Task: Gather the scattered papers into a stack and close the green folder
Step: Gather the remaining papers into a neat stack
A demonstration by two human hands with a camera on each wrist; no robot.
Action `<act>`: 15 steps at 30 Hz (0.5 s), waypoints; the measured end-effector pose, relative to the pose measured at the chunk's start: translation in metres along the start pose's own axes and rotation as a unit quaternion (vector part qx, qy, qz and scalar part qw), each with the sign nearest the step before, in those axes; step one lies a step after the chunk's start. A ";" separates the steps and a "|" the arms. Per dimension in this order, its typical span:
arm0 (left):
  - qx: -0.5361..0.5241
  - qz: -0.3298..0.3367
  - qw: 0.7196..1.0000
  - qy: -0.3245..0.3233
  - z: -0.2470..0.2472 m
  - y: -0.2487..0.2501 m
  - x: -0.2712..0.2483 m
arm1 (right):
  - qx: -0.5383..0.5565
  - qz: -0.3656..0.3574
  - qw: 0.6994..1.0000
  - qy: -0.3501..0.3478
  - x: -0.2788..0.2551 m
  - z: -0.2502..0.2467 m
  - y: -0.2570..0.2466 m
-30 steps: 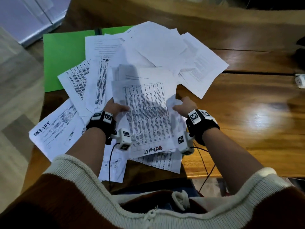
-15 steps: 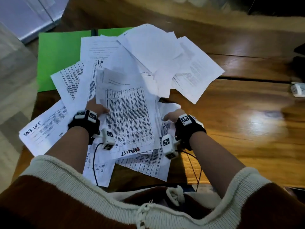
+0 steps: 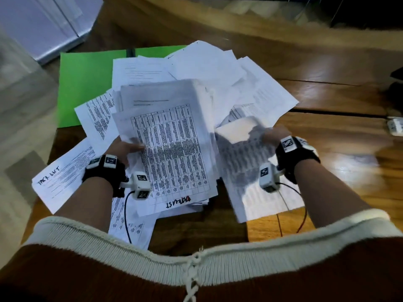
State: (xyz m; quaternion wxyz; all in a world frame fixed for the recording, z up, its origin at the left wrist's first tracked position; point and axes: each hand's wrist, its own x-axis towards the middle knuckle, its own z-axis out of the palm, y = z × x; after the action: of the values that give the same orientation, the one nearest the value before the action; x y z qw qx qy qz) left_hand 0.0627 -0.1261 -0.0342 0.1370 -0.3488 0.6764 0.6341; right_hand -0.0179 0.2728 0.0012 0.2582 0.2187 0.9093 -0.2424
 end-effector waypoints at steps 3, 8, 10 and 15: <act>-0.029 0.018 0.999 -0.015 0.017 0.017 -0.001 | 0.032 0.019 0.998 0.050 0.019 -0.036 0.008; -0.074 0.030 0.997 -0.010 0.051 0.046 0.016 | 0.096 0.035 0.988 0.116 0.050 -0.066 0.008; -0.078 0.031 0.996 -0.009 0.066 0.057 0.024 | 0.084 0.022 0.989 0.118 0.066 -0.072 0.001; -0.044 0.025 0.999 -0.014 0.093 0.086 0.054 | 0.011 -0.015 0.998 0.056 0.129 -0.083 -0.021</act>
State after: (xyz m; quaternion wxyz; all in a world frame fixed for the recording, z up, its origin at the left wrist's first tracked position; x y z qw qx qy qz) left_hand -0.0555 -0.0581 -0.0179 0.1148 -0.3285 0.6546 0.6711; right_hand -0.1582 0.3376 -0.0045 0.2004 0.2207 0.9230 -0.2433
